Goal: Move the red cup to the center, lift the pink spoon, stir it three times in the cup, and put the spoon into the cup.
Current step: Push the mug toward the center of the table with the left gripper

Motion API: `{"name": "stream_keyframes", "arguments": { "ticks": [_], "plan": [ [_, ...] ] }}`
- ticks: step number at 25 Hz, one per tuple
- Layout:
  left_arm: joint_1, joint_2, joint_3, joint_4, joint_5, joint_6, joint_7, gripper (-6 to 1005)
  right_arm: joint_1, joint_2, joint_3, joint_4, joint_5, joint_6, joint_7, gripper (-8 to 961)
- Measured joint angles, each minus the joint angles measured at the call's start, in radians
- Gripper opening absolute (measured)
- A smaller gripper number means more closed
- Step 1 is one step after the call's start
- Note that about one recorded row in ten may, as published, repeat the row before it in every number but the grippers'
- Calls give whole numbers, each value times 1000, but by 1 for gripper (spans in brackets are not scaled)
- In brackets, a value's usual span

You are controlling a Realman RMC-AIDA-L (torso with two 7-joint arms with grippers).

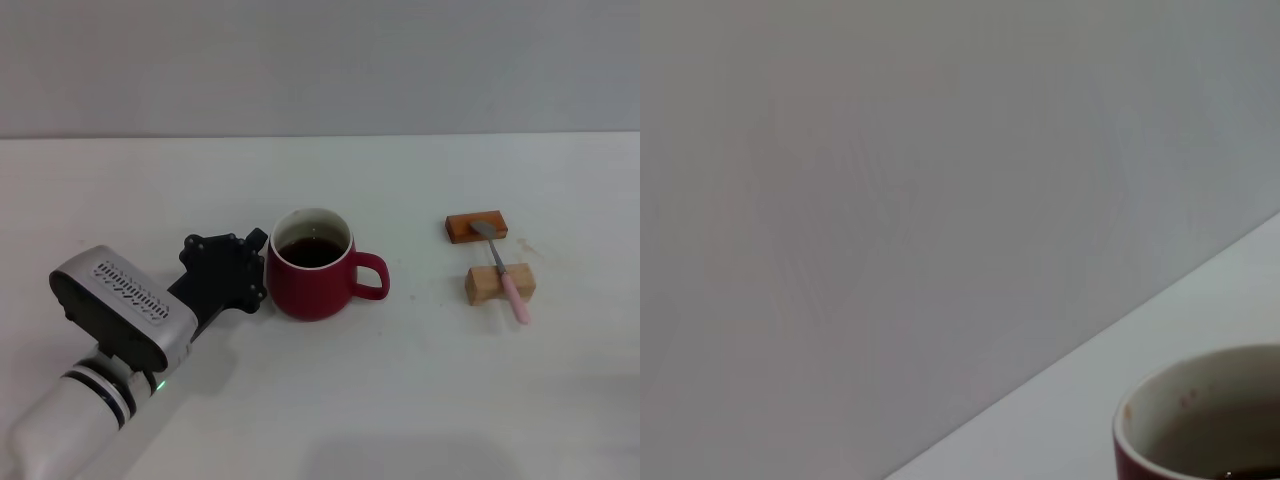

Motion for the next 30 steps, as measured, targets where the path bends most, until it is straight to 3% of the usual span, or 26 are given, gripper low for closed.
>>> {"name": "stream_keyframes", "arguments": {
  "ticks": [20, 22, 24, 30],
  "plan": [
    [4, 1, -8, 3, -3, -2, 1, 9, 10, 0, -5, -1, 0, 9, 0, 713],
    [19, 3, -47, 9, -7, -1, 5, 9, 10, 0, -12, -1, 0, 9, 0, 713],
    [53, 5, -156, 17, -8, 8, 2, 9, 11, 0, -40, -1, 0, 5, 0, 713],
    [114, 9, -286, 19, -9, 83, -35, 9, 26, 0, -117, 1, 0, 3, 0, 713]
  ]
}}
